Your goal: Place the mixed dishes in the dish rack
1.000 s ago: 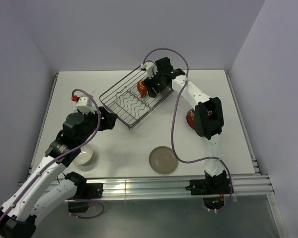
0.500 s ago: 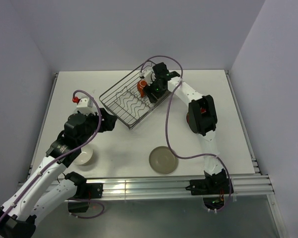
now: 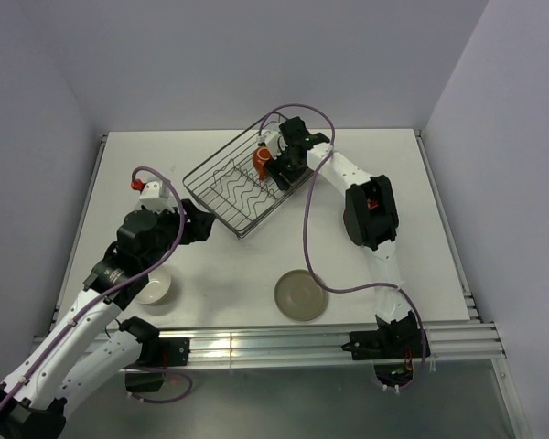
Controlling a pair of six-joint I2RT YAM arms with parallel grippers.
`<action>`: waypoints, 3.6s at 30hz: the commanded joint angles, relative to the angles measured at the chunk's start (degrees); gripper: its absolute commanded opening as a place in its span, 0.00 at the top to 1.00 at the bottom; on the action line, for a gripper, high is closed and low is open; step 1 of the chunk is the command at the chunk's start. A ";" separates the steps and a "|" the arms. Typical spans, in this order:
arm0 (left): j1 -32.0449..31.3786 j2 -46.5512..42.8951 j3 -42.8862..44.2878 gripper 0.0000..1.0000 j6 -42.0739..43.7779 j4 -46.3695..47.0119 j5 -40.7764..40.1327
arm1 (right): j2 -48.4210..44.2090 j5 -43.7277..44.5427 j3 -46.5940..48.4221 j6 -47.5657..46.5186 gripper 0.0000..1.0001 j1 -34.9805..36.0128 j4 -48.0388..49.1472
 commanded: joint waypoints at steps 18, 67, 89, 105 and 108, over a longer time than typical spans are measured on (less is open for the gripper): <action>0.14 -1.68 -0.96 0.18 -3.77 1.10 -0.20 | -4.58 -1.53 0.30 1.49 0.14 -0.45 0.60; 55.07 36.10 -10.98 0.25 -29.17 28.08 28.28 | -57.05 -48.20 -46.19 4.74 0.18 -6.60 12.91; 55.78 56.93 -6.41 0.78 -21.87 35.54 35.13 | -56.79 -48.90 -44.44 4.92 0.20 -8.19 11.07; 59.03 40.07 -10.54 1.00 -21.70 46.09 40.41 | -54.68 -48.20 -41.36 1.49 0.22 -7.66 4.91; 59.99 37.52 -10.89 1.00 -24.06 48.11 41.46 | -54.06 -48.20 -40.83 1.84 0.22 -7.31 4.47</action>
